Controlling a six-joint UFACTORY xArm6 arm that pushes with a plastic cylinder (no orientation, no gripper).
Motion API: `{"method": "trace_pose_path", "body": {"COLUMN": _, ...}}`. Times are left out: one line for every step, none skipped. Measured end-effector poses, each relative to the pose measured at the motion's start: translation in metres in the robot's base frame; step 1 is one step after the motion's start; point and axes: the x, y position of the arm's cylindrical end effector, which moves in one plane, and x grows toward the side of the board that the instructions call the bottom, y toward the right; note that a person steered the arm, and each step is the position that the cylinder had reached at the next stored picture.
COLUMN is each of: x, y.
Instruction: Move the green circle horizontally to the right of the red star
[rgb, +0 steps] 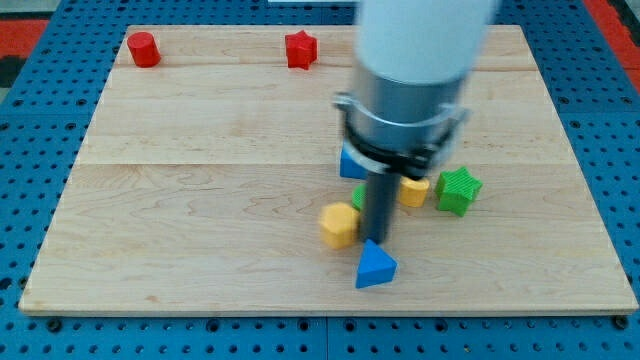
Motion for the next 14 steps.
{"method": "trace_pose_path", "body": {"x": -0.035, "y": -0.040}}
{"method": "trace_pose_path", "body": {"x": -0.042, "y": -0.027}}
{"method": "trace_pose_path", "body": {"x": -0.042, "y": 0.001}}
{"method": "trace_pose_path", "body": {"x": -0.035, "y": 0.001}}
{"method": "trace_pose_path", "body": {"x": -0.013, "y": 0.001}}
{"method": "trace_pose_path", "body": {"x": -0.003, "y": 0.019}}
{"method": "trace_pose_path", "body": {"x": -0.035, "y": 0.023}}
{"method": "trace_pose_path", "body": {"x": -0.074, "y": 0.025}}
{"method": "trace_pose_path", "body": {"x": -0.093, "y": 0.040}}
{"method": "trace_pose_path", "body": {"x": -0.116, "y": 0.050}}
{"method": "trace_pose_path", "body": {"x": -0.104, "y": 0.061}}
{"method": "trace_pose_path", "body": {"x": -0.095, "y": 0.081}}
{"method": "trace_pose_path", "body": {"x": -0.138, "y": 0.135}}
{"method": "trace_pose_path", "body": {"x": -0.172, "y": 0.175}}
